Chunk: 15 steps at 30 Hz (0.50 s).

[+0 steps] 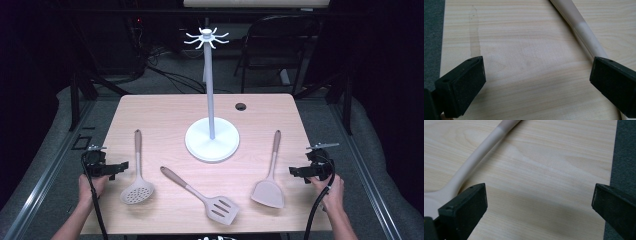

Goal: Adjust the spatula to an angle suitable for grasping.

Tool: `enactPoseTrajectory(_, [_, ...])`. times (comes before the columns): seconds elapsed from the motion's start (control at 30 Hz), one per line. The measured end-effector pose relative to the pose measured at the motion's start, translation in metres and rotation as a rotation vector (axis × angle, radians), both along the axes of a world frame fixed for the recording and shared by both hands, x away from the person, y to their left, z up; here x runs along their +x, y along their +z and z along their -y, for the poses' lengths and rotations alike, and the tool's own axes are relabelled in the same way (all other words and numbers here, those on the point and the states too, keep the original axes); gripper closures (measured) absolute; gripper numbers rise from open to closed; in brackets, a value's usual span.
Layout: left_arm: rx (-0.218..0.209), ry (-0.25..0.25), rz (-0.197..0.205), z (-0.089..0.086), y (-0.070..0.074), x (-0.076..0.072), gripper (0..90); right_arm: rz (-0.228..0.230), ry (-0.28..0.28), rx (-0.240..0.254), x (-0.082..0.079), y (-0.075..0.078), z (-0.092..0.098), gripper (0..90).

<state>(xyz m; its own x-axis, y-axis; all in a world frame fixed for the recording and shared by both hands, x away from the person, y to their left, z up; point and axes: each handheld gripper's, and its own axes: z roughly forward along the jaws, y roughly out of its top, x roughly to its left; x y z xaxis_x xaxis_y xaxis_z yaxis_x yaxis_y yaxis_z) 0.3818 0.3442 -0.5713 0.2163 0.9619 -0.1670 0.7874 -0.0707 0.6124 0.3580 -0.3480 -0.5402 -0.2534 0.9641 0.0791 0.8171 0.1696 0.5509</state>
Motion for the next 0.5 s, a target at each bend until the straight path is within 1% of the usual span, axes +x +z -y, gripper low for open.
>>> enactPoseTrajectory(0.1, [-0.002,-0.003,-0.003,0.001,-0.001,0.000,0.2,-0.010,-0.003,0.012,-0.001,0.002,-0.002,0.0])
enactPoseTrajectory(0.17, [-0.001,-0.006,-0.004,0.001,-0.002,0.000,0.2,-0.014,0.004,0.028,-0.002,0.004,-0.004,0.0])
enactPoseTrajectory(0.23, [-0.002,-0.008,-0.005,0.001,-0.002,-0.001,0.2,-0.023,0.012,0.021,-0.001,0.005,-0.008,0.5])
enactPoseTrajectory(0.3, [0.001,-0.013,-0.010,0.001,-0.003,-0.001,0.2,-0.030,0.017,0.023,0.001,0.006,-0.014,2.9])
enactPoseTrajectory(0.37, [0.002,-0.020,-0.014,0.002,-0.003,-0.001,0.2,-0.042,0.039,0.026,0.002,0.006,-0.020,5.0])
enactPoseTrajectory(0.4, [0.002,-0.020,-0.014,0.002,-0.003,-0.001,0.2,-0.042,0.039,0.026,0.002,0.006,-0.020,5.0])
enactPoseTrajectory(0.43, [0.005,-0.019,-0.012,0.002,-0.002,-0.001,0.2,-0.046,0.049,0.021,0.003,0.006,-0.027,9.9])
enactPoseTrajectory(0.47, [0.009,-0.021,-0.009,0.002,-0.003,-0.001,0.3,-0.048,0.057,0.024,0.003,0.006,-0.030,11.5])
enactPoseTrajectory(0.5, [0.011,-0.024,-0.015,0.002,-0.002,0.000,0.3,-0.056,0.064,0.029,0.004,0.006,-0.032,13.7])
